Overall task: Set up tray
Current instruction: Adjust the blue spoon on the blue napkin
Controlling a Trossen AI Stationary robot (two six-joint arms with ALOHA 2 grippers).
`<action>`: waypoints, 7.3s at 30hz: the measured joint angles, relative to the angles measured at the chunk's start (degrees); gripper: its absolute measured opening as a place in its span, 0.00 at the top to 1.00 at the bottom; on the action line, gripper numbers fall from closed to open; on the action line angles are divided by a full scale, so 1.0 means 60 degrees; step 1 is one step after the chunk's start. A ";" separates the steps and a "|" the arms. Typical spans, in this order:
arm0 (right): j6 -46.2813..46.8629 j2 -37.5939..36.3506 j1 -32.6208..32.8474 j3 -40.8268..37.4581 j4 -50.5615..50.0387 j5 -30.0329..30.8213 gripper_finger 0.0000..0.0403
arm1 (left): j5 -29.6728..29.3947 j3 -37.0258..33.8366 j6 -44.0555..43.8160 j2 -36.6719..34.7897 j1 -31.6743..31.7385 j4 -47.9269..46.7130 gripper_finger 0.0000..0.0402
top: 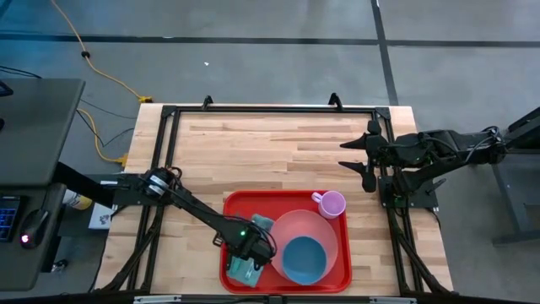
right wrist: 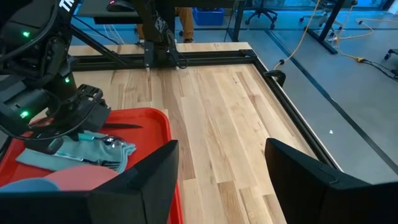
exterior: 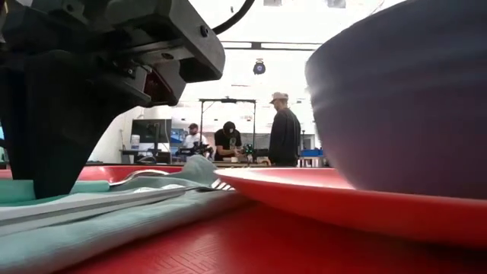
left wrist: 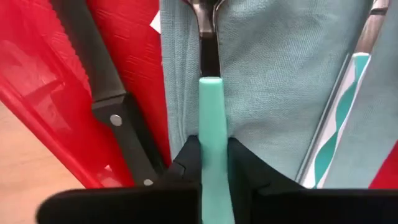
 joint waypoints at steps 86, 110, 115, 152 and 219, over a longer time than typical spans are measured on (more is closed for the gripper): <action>0.0259 0.1009 0.0004 -0.0016 0.0229 -0.2532 0.46 | -0.0921 0.1197 0.1819 -0.0561 -0.0068 -0.0376 0.86; 0.0243 0.1009 0.0004 -0.0017 0.0220 -0.2536 0.46 | -0.0654 0.0403 0.1565 -0.0561 -0.0062 0.0199 0.65; 0.0240 0.1009 0.0004 -0.0015 0.0218 -0.2538 0.46 | -0.0713 0.0403 0.1565 -0.0561 -0.0062 0.0086 0.70; 0.0251 0.1009 0.0002 -0.0015 -0.0136 -0.2643 0.46 | -0.1315 0.0148 0.3561 -0.0565 0.1184 0.0426 0.56; 0.0255 0.1005 -0.0004 -0.0015 -0.0578 -0.2551 0.46 | -0.1581 0.1448 0.4448 0.0109 0.1060 -0.0876 0.79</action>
